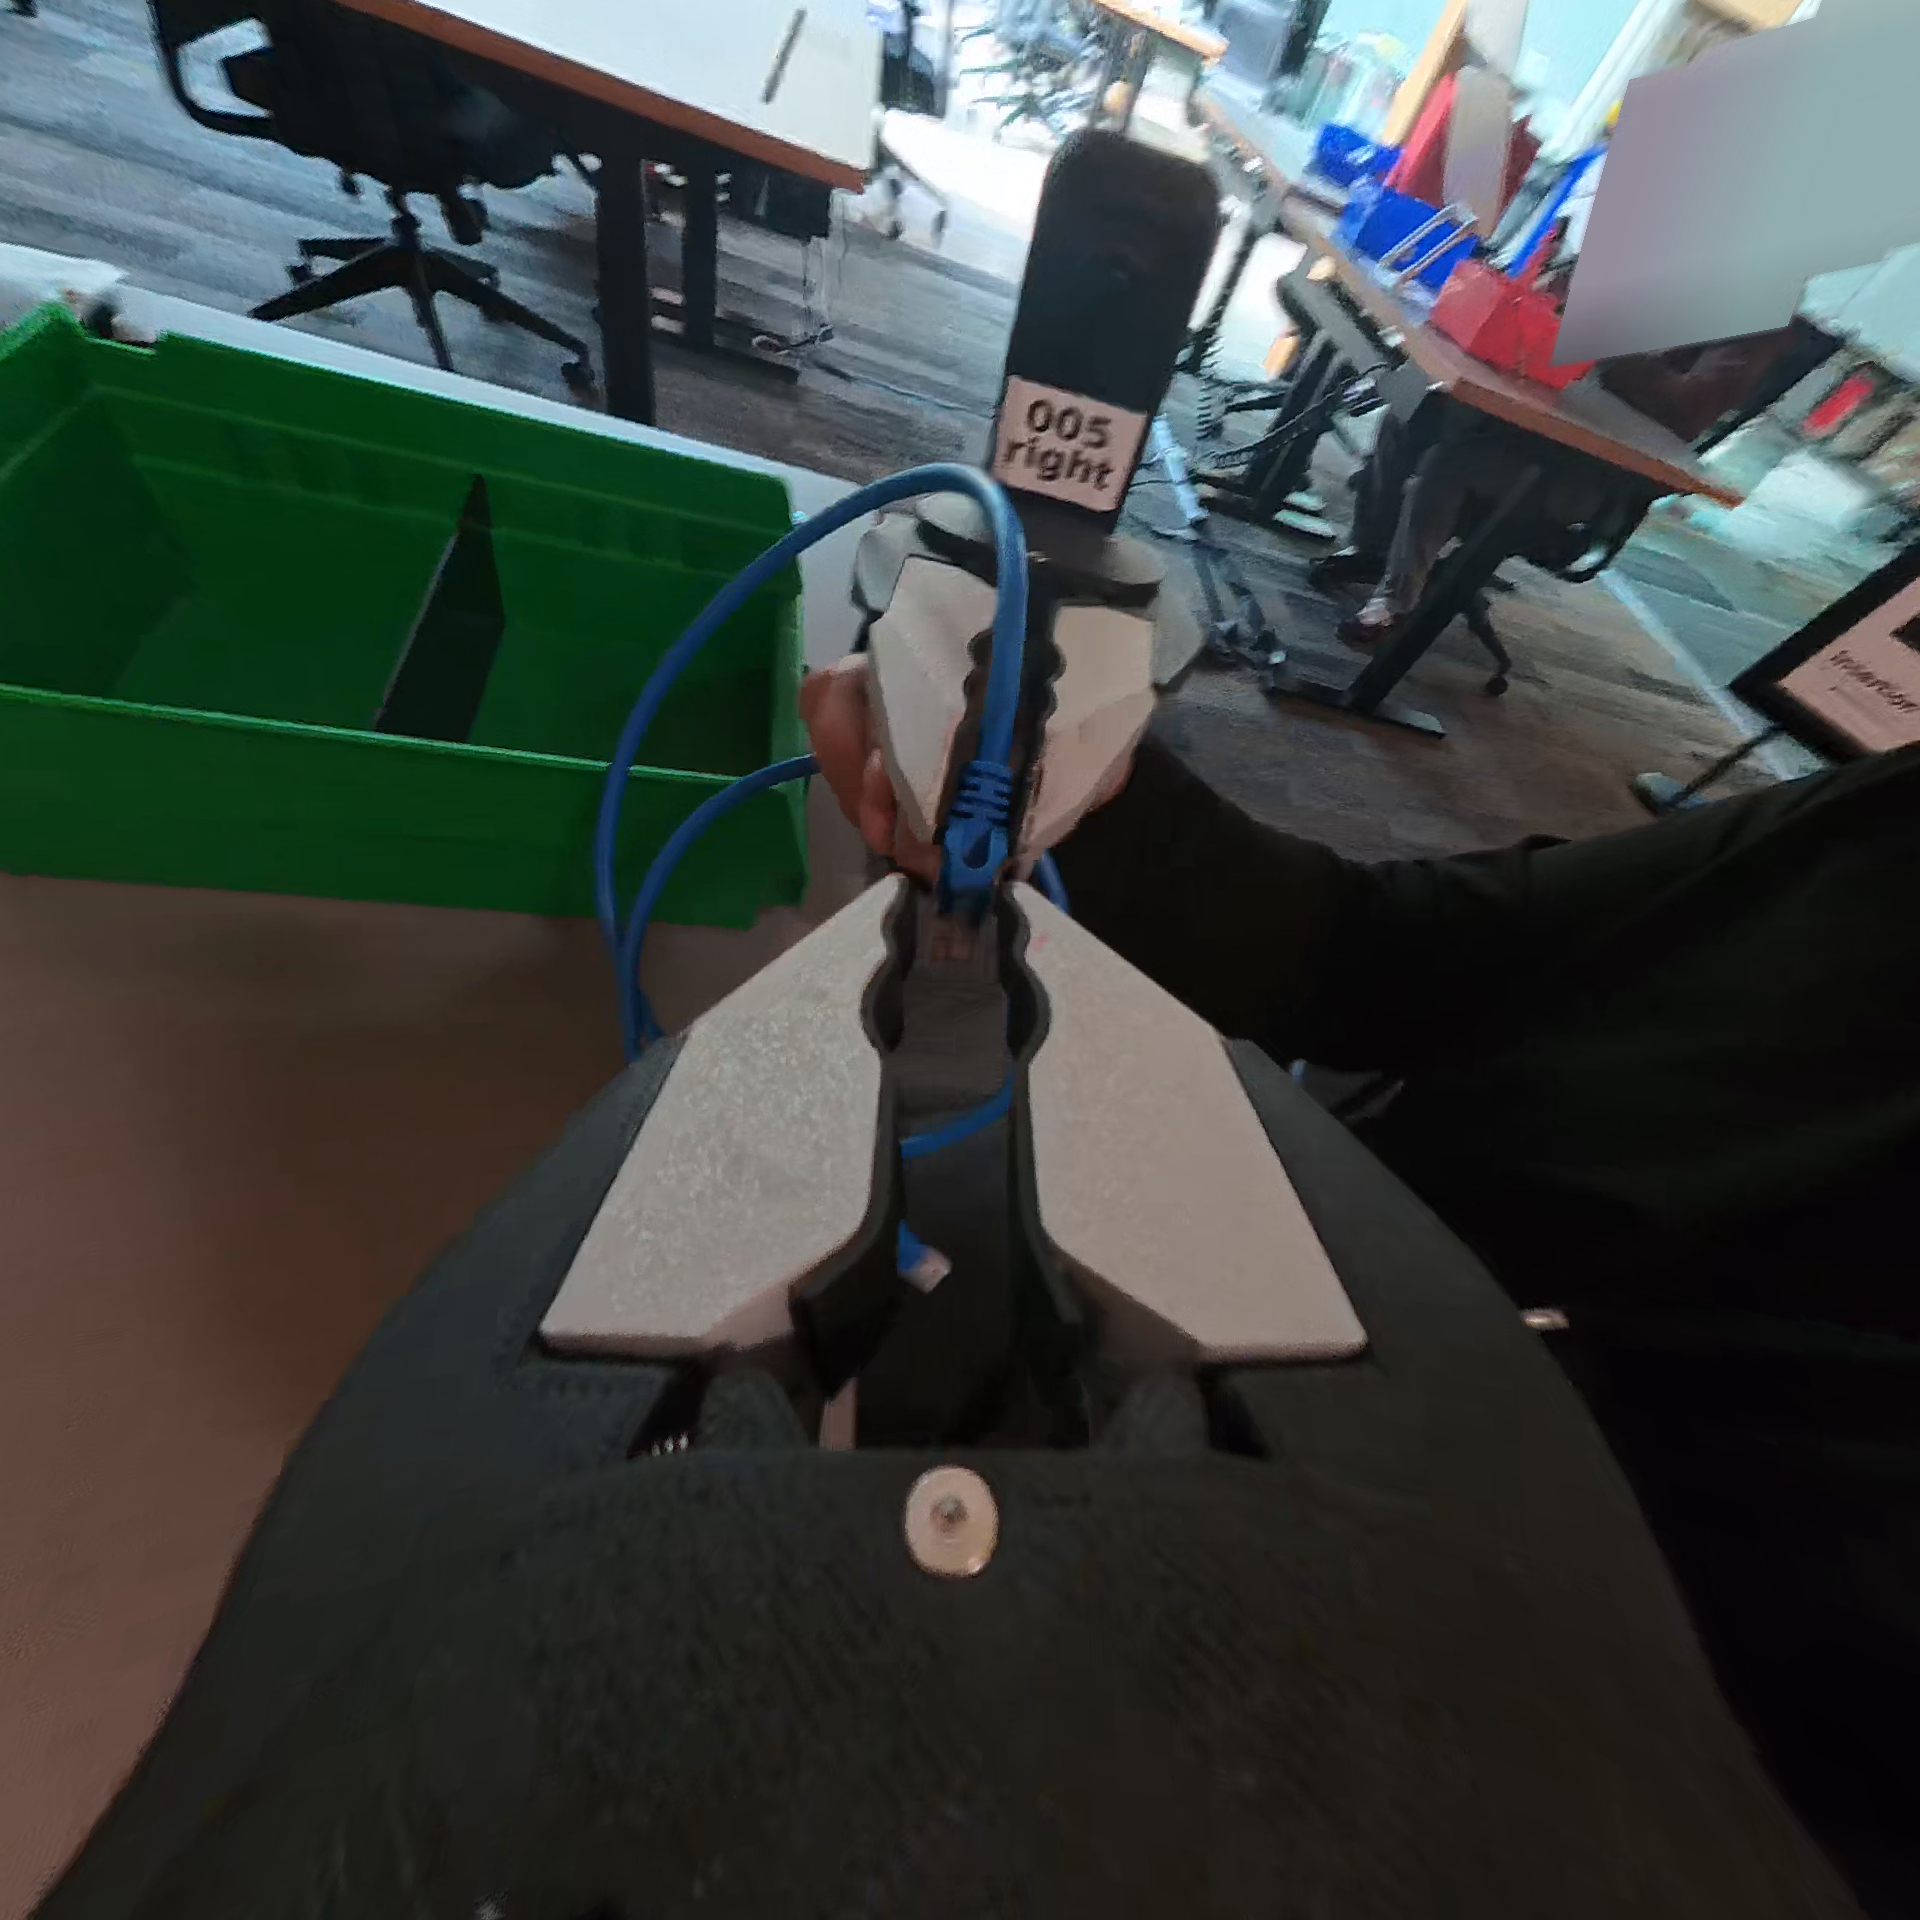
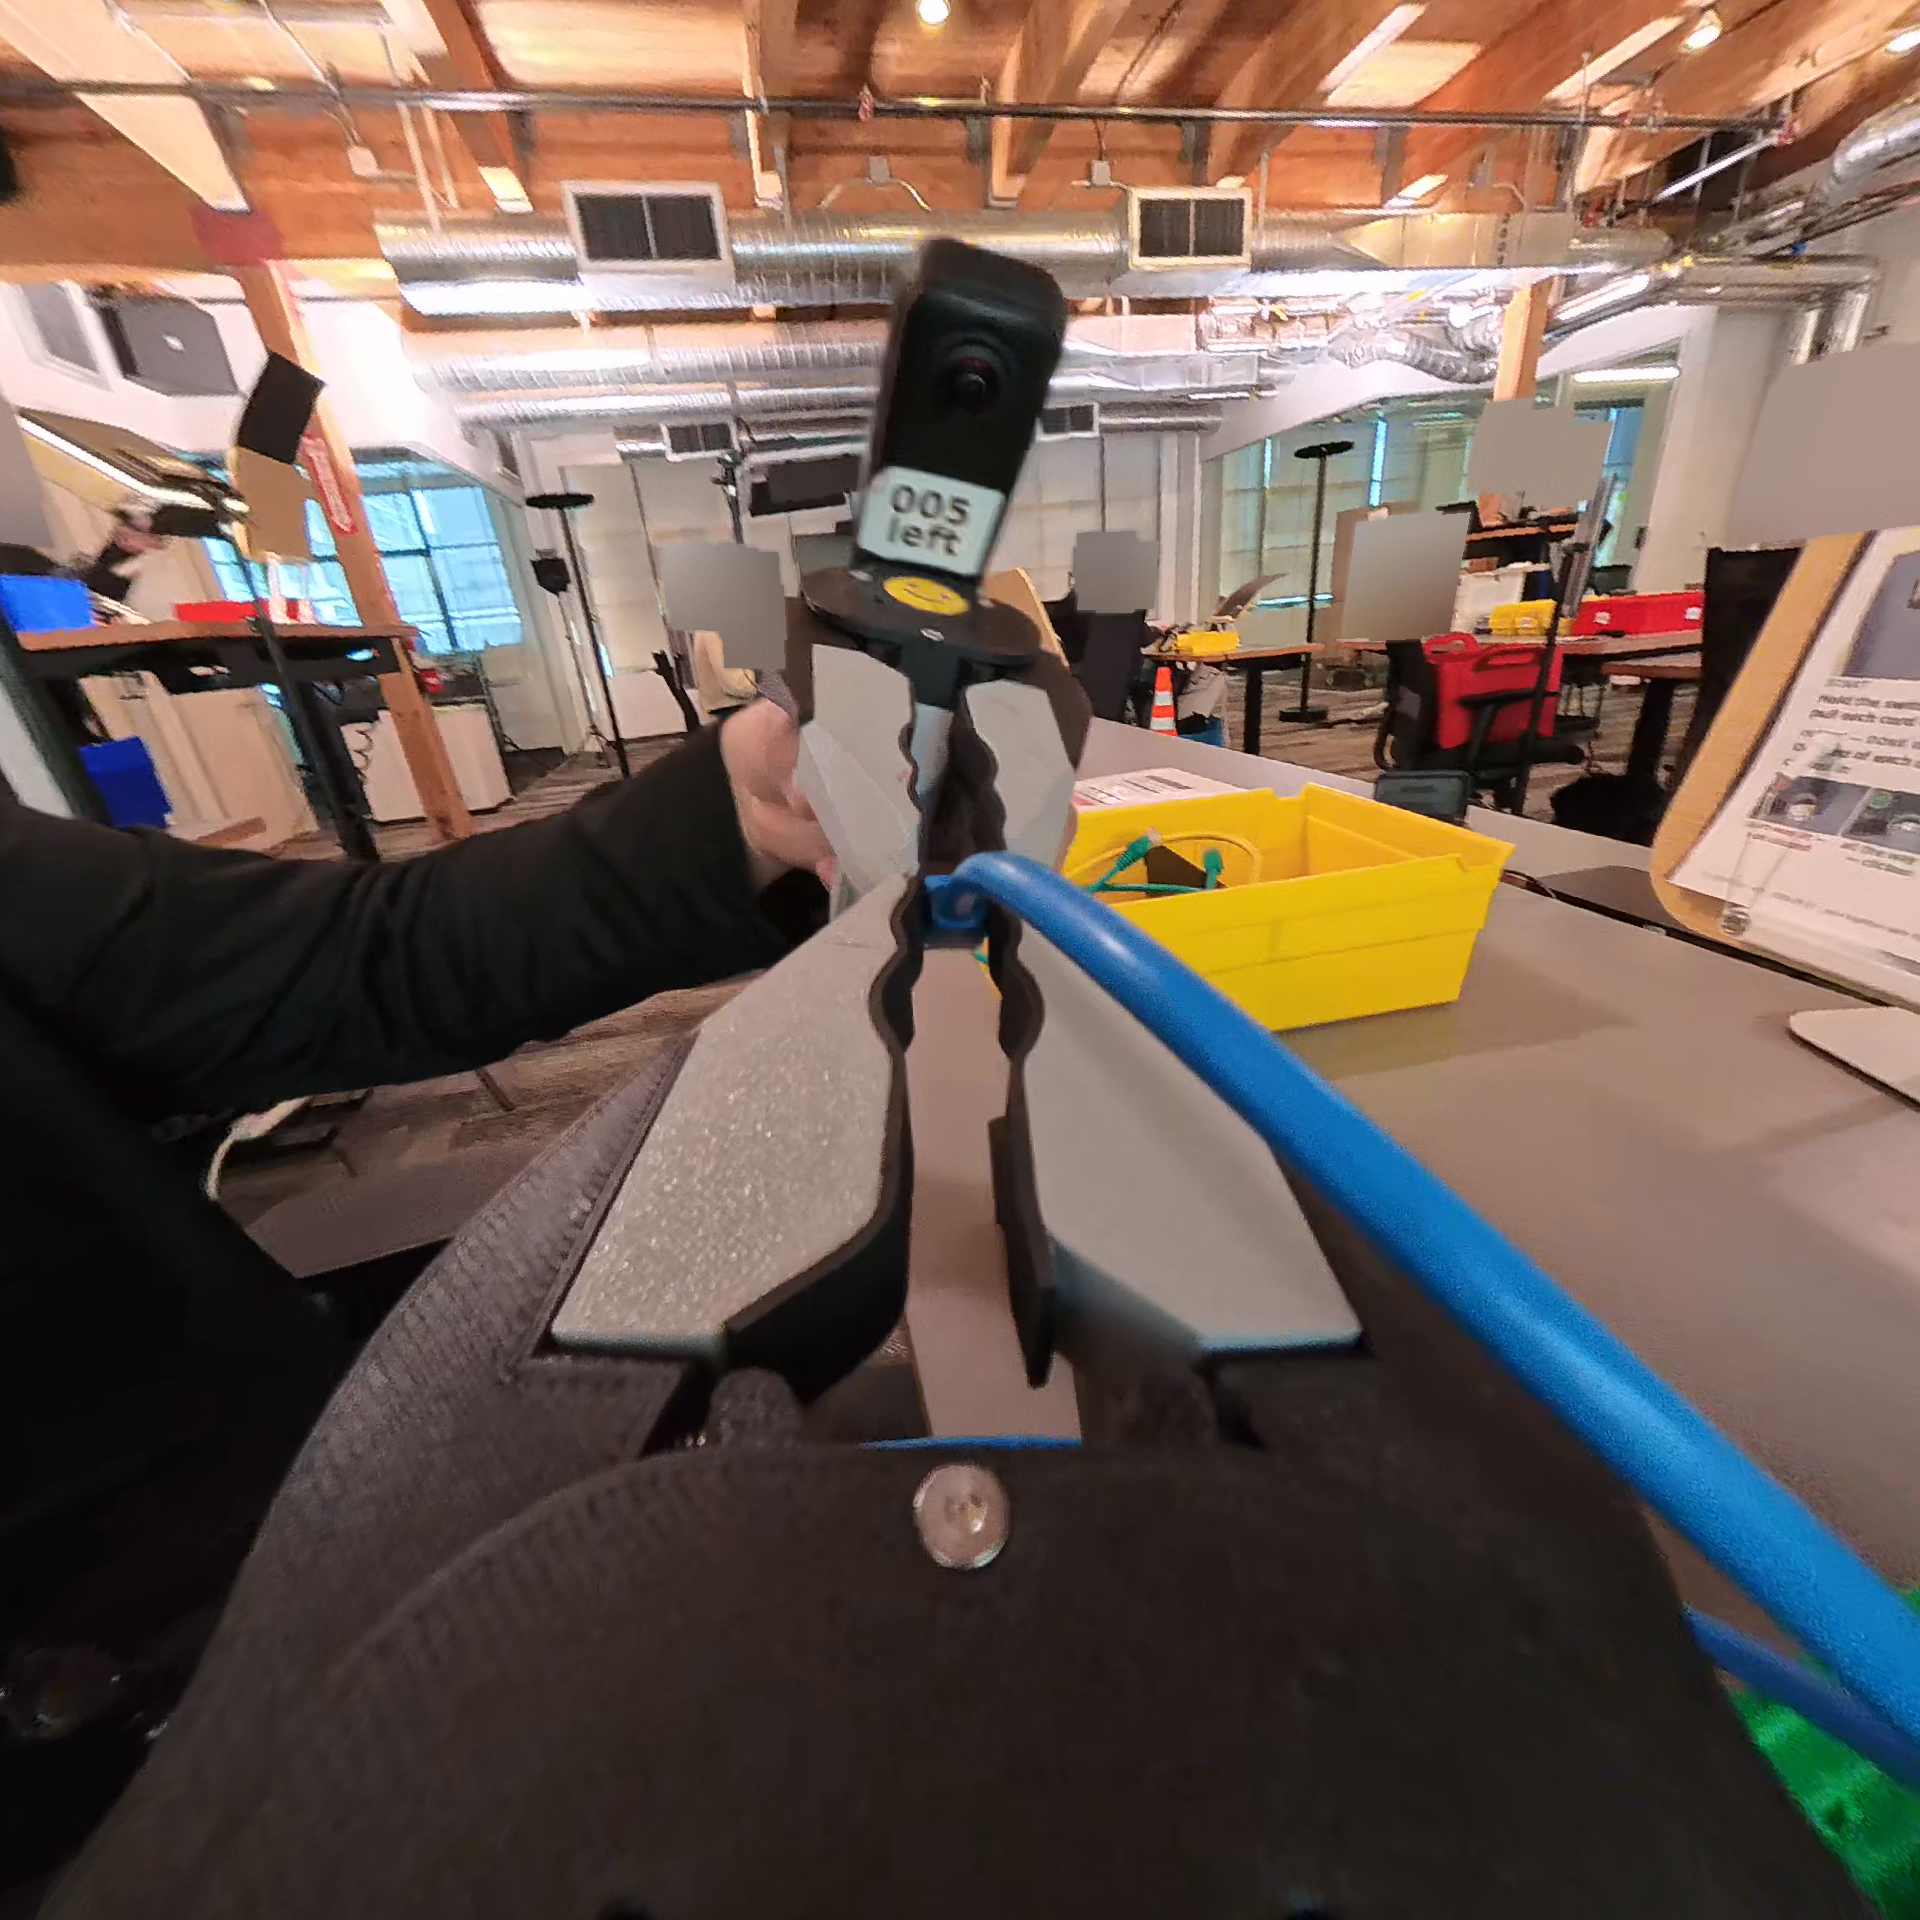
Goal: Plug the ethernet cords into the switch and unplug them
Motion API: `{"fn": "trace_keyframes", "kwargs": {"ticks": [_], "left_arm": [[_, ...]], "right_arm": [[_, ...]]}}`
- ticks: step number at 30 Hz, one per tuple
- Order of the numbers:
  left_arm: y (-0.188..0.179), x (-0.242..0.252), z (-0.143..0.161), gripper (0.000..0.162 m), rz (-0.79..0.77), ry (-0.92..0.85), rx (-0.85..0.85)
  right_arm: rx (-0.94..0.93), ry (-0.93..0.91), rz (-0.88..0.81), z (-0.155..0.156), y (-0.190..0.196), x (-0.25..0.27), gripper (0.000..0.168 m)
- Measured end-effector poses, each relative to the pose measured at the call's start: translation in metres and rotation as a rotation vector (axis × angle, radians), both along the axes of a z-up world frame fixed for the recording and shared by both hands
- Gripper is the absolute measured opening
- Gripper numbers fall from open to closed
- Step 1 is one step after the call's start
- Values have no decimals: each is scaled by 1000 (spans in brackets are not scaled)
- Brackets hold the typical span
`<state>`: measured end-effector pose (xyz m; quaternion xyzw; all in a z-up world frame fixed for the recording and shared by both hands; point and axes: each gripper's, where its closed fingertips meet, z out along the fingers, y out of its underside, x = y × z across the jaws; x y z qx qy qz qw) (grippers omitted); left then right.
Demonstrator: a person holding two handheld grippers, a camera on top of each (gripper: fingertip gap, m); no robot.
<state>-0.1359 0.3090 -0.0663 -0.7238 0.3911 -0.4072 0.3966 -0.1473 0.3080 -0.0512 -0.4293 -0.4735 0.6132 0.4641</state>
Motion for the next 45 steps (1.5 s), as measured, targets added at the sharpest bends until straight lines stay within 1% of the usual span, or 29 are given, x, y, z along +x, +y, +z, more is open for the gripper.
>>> {"fn": "trace_keyframes", "kwargs": {"ticks": [2, 4, 5, 6, 7, 9, 10, 12, 14, 15, 16, 18, 21, 24, 26, 28, 29, 32, 33, 34, 35, 36, 38, 41, 43, 44, 45], "left_arm": [[8, -18, -1, 20, 93, 105, 88], [11, -42, -6, 22, 189, 262, 221], [7, -54, -14, 22, 210, 344, 261], [0, -66, -25, 23, 218, 417, 271], [-2, -79, -35, 24, 259, 462, 263], [-5, -104, -59, 27, 340, 508, 206], [-7, -114, -71, 36, 366, 519, 184], [-8, -127, -94, 46, 418, 530, 170], [-11, -136, -114, 63, 466, 559, 179], [-11, -141, -122, 67, 496, 584, 198], [-11, -145, -129, 66, 526, 600, 224], [-10, -142, -143, 64, 523, 604, 249], [-1, -145, -162, 61, 544, 648, 269], [12, -143, -175, 60, 552, 661, 295], [18, -139, -181, 48, 548, 648, 292], [23, -138, -180, 39, 550, 652, 306], [24, -135, -178, 27, 537, 637, 316], [31, -130, -171, 25, 550, 633, 384], [35, -132, -167, 24, 585, 647, 418], [38, -133, -164, 24, 613, 661, 454], [40, -133, -161, 24, 630, 667, 485], [43, -134, -158, 24, 654, 670, 515], [45, -133, -154, 24, 672, 676, 550], [40, -129, -155, 24, 672, 634, 489], [33, -134, -158, 24, 694, 560, 345], [32, -142, -159, 24, 721, 534, 303], [31, -151, -160, 24, 743, 532, 277]], "right_arm": [[-9, -8, -37, -1, 6, -1, 8], [-30, -2, -38, 0, 8, 0, 9], [-36, -4, -46, 0, 11, 1, 9], [-39, -10, -58, -1, 13, 1, 8], [-43, -17, -67, -1, 15, 1, 8], [-47, -28, -79, -2, 17, 0, 9], [-46, -34, -85, -3, 17, -1, 9], [-52, -44, -93, -5, 18, -4, 8], [-59, -46, -86, -5, 16, -6, 9], [-60, -48, -82, -5, 15, -7, 9], [-58, -52, -83, -5, 14, -8, 9], [-57, -62, -78, -6, 11, -11, 9], [-77, -72, -65, -9, 9, -15, 9], [-111, -89, -46, -13, 7, -20, 6], [-136, -98, -29, -16, 5, -23, 8], [-155, -123, -34, -23, 6, -30, 7], [-165, -140, -41, -28, 7, -34, 9], [-209, -183, -41, -44, 8, -46, 8], [-223, -193, -42, -50, 9, -51, 8], [-236, -201, -43, -55, 10, -54, 4], [-248, -212, -43, -60, 11, -58, 4], [-259, -226, -48, -66, 12, -62, 9], [-267, -258, -74, -79, 15, -69, 9], [-241, -304, -111, -91, 17, -75, 10], [-215, -313, -128, -90, 18, -74, 9], [-201, -314, -146, -87, 21, -71, 9], [-185, -317, -165, -85, 24, -68, 4]]}}
